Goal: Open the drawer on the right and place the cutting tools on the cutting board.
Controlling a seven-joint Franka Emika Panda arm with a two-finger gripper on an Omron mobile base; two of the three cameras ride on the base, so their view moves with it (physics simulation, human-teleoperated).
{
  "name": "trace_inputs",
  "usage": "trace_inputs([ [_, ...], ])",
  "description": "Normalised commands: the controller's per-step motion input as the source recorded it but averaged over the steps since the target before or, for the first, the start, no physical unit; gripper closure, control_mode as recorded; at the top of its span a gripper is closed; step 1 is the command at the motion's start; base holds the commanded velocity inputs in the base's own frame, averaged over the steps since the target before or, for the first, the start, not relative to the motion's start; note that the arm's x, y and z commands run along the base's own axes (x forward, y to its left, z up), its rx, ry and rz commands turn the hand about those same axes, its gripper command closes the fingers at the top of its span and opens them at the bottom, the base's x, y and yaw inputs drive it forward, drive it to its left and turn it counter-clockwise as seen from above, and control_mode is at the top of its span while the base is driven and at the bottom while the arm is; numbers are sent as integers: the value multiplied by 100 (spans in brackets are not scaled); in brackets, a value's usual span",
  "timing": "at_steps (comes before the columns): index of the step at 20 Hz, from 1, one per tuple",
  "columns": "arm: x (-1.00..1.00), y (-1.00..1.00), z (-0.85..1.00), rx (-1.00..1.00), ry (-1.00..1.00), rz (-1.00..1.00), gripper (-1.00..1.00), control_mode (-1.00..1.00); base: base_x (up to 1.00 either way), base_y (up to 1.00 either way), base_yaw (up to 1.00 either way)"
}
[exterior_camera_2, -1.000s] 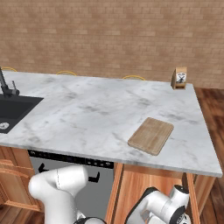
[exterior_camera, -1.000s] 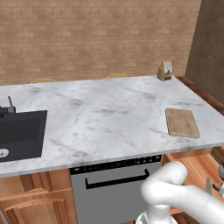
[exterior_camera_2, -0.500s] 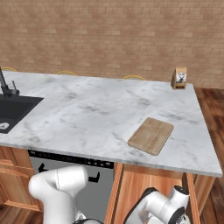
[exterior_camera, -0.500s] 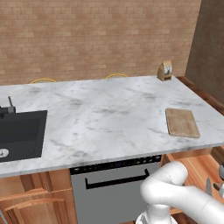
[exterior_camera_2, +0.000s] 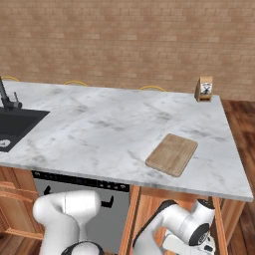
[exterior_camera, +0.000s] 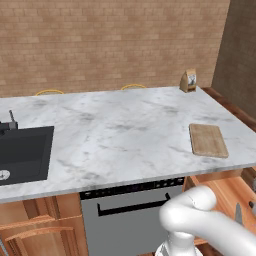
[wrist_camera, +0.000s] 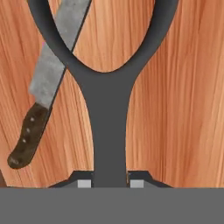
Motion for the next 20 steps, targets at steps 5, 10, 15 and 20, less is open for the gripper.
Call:
trace_inputs([
  [5, -44, 34, 100, 0, 0, -2, 100, -100, 0, 0, 0],
  [10, -41, 66, 100, 0, -3, -2, 100, -100, 0, 0, 0],
  [15, -3, 93, 100, 0, -10, -3, 100, -100, 0, 0, 0],
  [20, 20, 78, 98, -1, -7, -5, 100, -100, 0, 0, 0],
])
